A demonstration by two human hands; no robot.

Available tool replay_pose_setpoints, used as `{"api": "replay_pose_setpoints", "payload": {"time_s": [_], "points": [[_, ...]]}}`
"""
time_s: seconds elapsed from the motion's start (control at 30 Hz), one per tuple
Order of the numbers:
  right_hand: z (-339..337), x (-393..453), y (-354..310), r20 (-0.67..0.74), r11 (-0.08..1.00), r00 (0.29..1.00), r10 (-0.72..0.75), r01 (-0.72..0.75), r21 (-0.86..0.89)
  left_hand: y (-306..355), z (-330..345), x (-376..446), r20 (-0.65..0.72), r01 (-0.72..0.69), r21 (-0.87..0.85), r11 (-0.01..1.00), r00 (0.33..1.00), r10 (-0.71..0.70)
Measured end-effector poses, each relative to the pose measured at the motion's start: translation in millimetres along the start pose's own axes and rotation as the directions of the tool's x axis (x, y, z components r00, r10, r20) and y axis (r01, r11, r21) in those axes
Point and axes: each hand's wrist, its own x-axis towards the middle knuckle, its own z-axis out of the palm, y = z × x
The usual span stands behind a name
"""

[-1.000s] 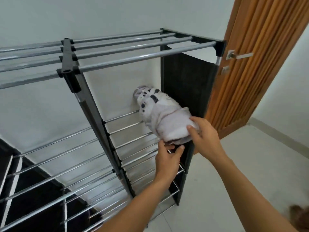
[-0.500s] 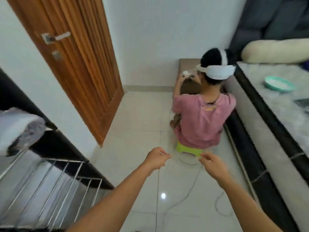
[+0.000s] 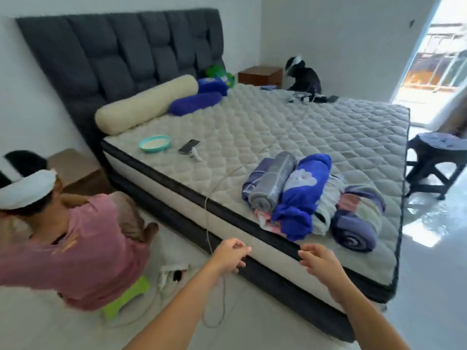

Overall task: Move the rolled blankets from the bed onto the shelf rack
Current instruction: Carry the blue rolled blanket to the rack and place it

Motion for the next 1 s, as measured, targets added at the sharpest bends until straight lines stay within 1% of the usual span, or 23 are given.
{"api": "replay_pose_setpoints", "payload": {"time_s": [0.1, 0.17, 0.23, 0.27, 0.33, 0.4, 0.47, 0.53, 0.67, 0.8, 0.93, 1.0], "points": [[-40.9, 17.2, 20.1, -0.077, 0.992, 0.994, 0.083, -0.075, 0.1, 33.2, 54.1, 34.3, 0.106, 0.015, -0.013, 1.0, 0.994, -0.014], [-57.1, 29.5, 26.6, -0.092, 0.981, 0.985, 0.149, -0.135, 0.142, 51.2, 81.6, 58.0, 0.137, 0.078, -0.101, 0.992, 0.988, -0.064], [-71.9, 51.4, 25.5, -0.113, 0.973, 0.977, 0.182, -0.162, 0.166, 70.7, 100.4, 81.9, 0.174, 0.175, -0.212, 0.962, 0.975, -0.139], [-78.3, 65.2, 22.4, -0.133, 0.975, 0.974, 0.183, -0.162, 0.155, 78.4, 106.1, 95.5, 0.2, 0.233, -0.278, 0.932, 0.963, -0.181], [-87.3, 96.6, 11.8, -0.175, 0.981, 0.97, 0.167, -0.146, 0.127, 88.8, 109.9, 127.3, 0.247, 0.355, -0.407, 0.842, 0.93, -0.272], [-91.4, 129.1, -0.5, -0.184, 0.981, 0.968, 0.169, -0.148, 0.123, 93.4, 108.0, 159.7, 0.294, 0.457, -0.478, 0.75, 0.888, -0.353], [-94.5, 160.6, -14.4, -0.178, 0.981, 0.968, 0.174, -0.154, 0.119, 97.0, 106.4, 188.1, 0.339, 0.522, -0.492, 0.697, 0.852, -0.4], [-98.6, 191.6, -26.7, -0.186, 0.978, 0.966, 0.178, -0.152, 0.145, 99.2, 107.2, 211.4, 0.368, 0.552, -0.487, 0.677, 0.832, -0.414], [-102.5, 240.5, -34.8, -0.188, 0.959, 0.953, 0.239, -0.201, 0.202, 111.0, 111.6, 232.6, 0.395, 0.635, -0.496, 0.592, 0.772, -0.498], [-106.6, 283.7, -45.1, -0.156, 0.936, 0.945, 0.287, -0.241, 0.257, 117.1, 112.1, 254.2, 0.338, 0.638, -0.517, 0.571, 0.765, -0.549], [-116.2, 338.0, -60.6, -0.139, 0.95, 0.952, 0.274, -0.245, 0.196, 126.9, 116.1, 255.5, 0.318, 0.674, -0.534, 0.511, 0.72, -0.617], [-119.7, 358.6, -63.7, -0.115, 0.953, 0.955, 0.273, -0.252, 0.167, 127.7, 121.0, 253.6, 0.324, 0.703, -0.523, 0.482, 0.687, -0.65]]}}
